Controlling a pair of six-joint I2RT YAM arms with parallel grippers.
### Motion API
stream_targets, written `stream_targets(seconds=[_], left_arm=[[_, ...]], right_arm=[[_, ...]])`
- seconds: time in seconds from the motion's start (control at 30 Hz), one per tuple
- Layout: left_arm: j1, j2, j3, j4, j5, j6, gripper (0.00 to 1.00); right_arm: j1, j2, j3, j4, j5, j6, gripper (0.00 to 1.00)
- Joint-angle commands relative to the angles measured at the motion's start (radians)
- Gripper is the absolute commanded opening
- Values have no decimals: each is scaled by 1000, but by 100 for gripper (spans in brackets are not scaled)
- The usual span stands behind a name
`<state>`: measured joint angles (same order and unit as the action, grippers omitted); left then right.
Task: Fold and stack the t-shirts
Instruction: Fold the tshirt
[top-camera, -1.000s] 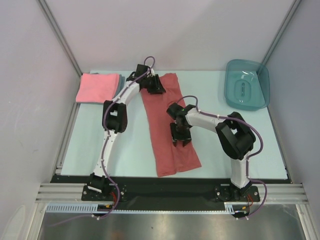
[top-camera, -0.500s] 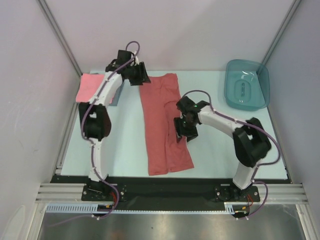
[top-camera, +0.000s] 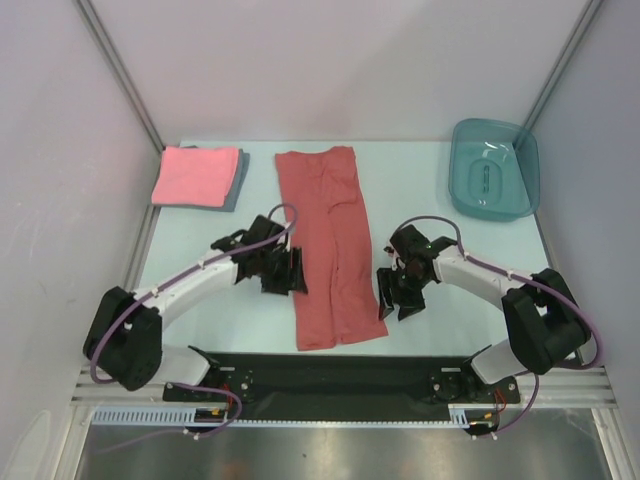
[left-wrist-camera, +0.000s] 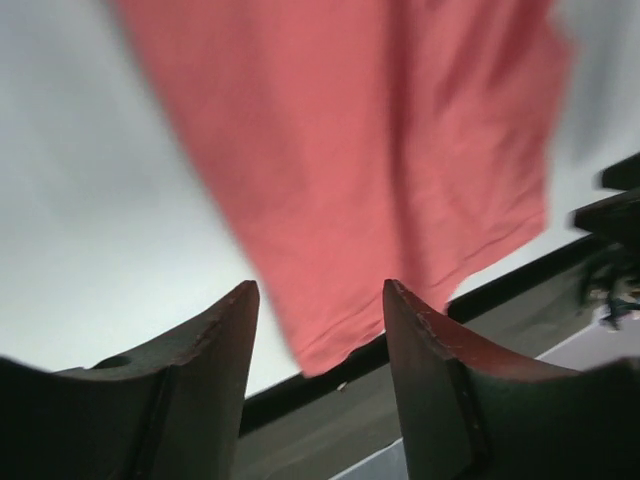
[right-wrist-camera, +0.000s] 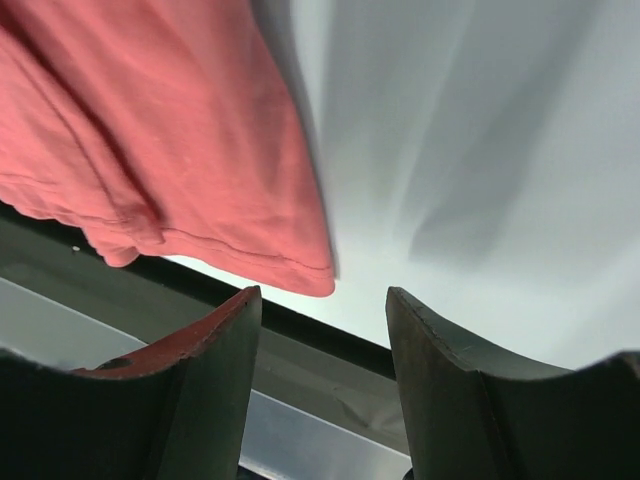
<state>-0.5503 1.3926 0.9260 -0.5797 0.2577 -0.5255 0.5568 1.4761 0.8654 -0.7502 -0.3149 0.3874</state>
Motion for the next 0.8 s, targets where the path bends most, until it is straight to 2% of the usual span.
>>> stream_targets(seconds=[0.0,0.1,0.23,0.4,0.53,0.77], left_arm=[[-11,-131,-114,32,-75,-94,62],[-11,-211,-199,46,-62,-123,67],[-17,-246,-326,112,46,-209,67],[-43,-346,-464,210,104,-309,67],[-69,-386,-568,271,130,-402,64],[-145,-324,-595,310,121,-504,53]], right_arm=[[-30,-27,-35,101,-55,-8,59],[-75,-20,-71,130,-93,-4,58],[-92,-22,-103,146,-141,19,57],[-94,-60,-164,181,-156,56,56],[-94,-62,-186,203,-173,73,56],[-92,-62,-197,207,-168,70,55]])
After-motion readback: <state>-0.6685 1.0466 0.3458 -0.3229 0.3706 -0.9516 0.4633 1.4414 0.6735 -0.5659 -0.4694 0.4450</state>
